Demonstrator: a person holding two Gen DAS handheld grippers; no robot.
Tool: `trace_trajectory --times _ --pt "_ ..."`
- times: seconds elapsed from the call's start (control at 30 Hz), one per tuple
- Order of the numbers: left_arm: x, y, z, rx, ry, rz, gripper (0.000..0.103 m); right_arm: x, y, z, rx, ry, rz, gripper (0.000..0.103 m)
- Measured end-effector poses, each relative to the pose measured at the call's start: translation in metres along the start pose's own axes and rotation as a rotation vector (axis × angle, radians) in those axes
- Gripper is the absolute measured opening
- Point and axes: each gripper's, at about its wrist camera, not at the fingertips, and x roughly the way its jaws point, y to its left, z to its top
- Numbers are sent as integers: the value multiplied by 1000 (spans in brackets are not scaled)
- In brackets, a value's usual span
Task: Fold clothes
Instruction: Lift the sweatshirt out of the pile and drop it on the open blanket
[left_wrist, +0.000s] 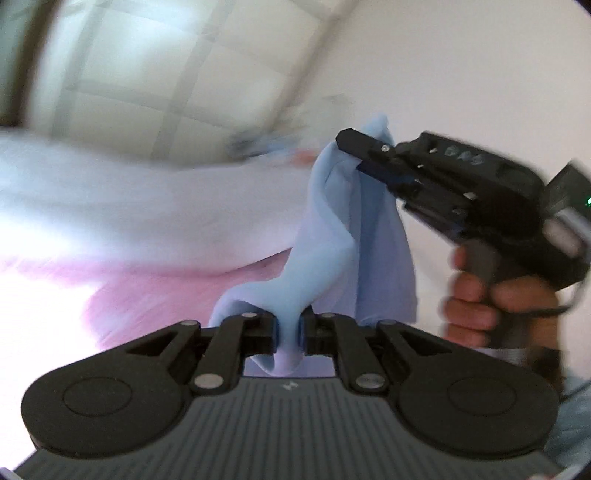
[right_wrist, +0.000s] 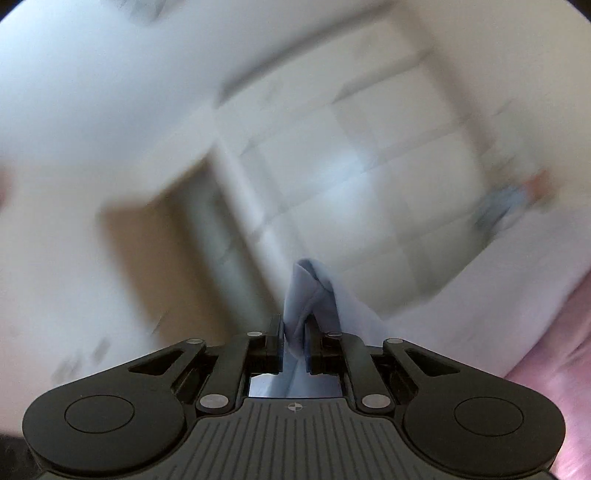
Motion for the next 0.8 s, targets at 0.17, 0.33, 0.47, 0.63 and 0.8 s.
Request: trace_trajectory --times 0.17,0.33,0.47,0.63,0.8 --pt "5 68 -55 -99 238 363 9 73 39 -63 -36 437 -19 40" --pt "0 73 -80 -98 293 420 10 72 21 -114 -118 594 -148 40" --pt "6 53 -87 -46 299 435 19 53 -23 -137 -179 672 -280 40" --pt "14 35 -124 -46 318 444 21 -22 -37 -177 -165 742 -332 40" --pt "26 -7 -154 -1 362 482 22 -61 -64 -193 -155 803 -342 40"
